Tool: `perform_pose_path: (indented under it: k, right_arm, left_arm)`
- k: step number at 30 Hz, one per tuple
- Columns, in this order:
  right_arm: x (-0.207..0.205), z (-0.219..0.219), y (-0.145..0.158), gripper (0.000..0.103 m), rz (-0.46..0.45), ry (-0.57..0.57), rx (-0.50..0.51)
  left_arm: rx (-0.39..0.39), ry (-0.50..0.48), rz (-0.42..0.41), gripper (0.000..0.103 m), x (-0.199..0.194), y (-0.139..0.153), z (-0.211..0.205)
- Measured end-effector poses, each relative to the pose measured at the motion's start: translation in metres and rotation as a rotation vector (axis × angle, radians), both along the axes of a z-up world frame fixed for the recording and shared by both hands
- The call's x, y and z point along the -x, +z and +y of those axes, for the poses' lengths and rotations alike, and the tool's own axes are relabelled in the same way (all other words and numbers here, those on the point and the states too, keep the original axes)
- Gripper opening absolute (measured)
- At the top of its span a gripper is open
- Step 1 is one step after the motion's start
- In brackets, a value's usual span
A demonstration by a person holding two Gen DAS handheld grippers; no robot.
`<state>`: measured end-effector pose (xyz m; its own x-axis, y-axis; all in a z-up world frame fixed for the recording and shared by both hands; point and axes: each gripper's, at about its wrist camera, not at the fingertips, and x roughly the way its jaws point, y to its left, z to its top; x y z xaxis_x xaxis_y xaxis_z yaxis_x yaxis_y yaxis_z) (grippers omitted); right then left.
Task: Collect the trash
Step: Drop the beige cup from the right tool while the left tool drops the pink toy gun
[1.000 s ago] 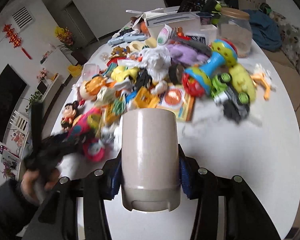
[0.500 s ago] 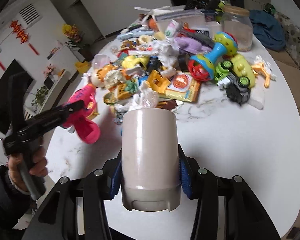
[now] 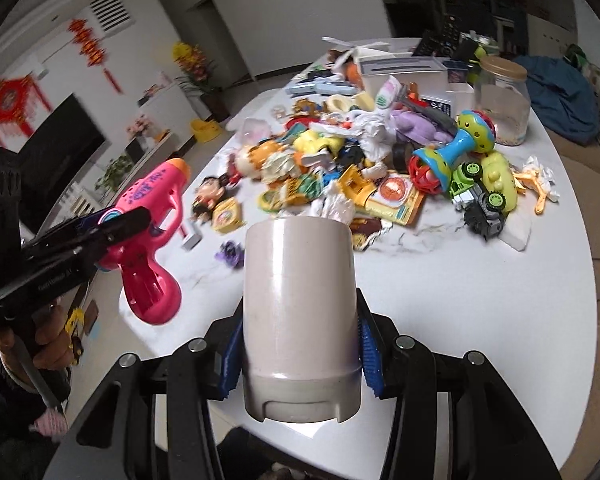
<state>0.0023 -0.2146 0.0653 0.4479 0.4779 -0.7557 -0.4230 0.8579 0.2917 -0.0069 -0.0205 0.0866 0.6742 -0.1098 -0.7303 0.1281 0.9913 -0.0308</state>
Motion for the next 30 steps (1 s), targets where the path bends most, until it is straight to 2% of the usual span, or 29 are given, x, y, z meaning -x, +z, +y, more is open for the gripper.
perform_pose_path:
  k: [3,8,10,14,16,17,18,19,21,24,27,30]
  right_arm:
    - [0.031,-0.006,-0.003,0.047,0.019,0.059,0.007]
    - [0.084,-0.011,-0.025,0.047,0.091,0.167,0.040]
    - [0.100,-0.010,-0.039,0.047,0.125,0.207,0.057]
    - [0.117,-0.008,-0.079,0.047,0.221,0.265,0.096]
    - [0.120,-0.002,-0.104,0.048,0.268,0.292,0.128]
    - [0.120,0.001,-0.117,0.050,0.295,0.302,0.151]
    - [0.122,0.003,-0.127,0.055,0.313,0.309,0.169]
    - [0.121,0.005,-0.140,0.069,0.331,0.314,0.192]
    - [0.119,0.007,-0.153,0.069,0.337,0.317,0.223]
    - [0.111,0.004,-0.143,0.069,0.317,0.304,0.193]
    - [0.097,0.002,-0.120,0.069,0.257,0.274,0.163]
    - [0.056,0.010,-0.099,0.069,0.170,0.199,0.138]
  left_arm:
    - [-0.022,-0.047,0.019,0.048,0.036,-0.003,-0.013]
    - [-0.018,-0.125,0.126,0.048,0.097,-0.025,-0.030]
    - [-0.013,-0.163,0.179,0.048,0.114,-0.041,-0.037]
    - [-0.073,-0.239,0.277,0.049,0.137,-0.082,-0.053]
    - [-0.061,-0.260,0.360,0.049,0.139,-0.110,-0.056]
    - [-0.045,-0.264,0.394,0.055,0.138,-0.122,-0.055]
    - [-0.045,-0.260,0.410,0.065,0.139,-0.131,-0.056]
    - [-0.055,-0.254,0.431,0.068,0.137,-0.145,-0.056]
    - [-0.061,-0.245,0.460,0.069,0.134,-0.159,-0.056]
    - [-0.048,-0.224,0.474,0.069,0.128,-0.162,-0.050]
    - [-0.044,-0.196,0.427,0.070,0.119,-0.147,-0.036]
    - [-0.039,-0.141,0.372,0.075,0.098,-0.131,-0.016]
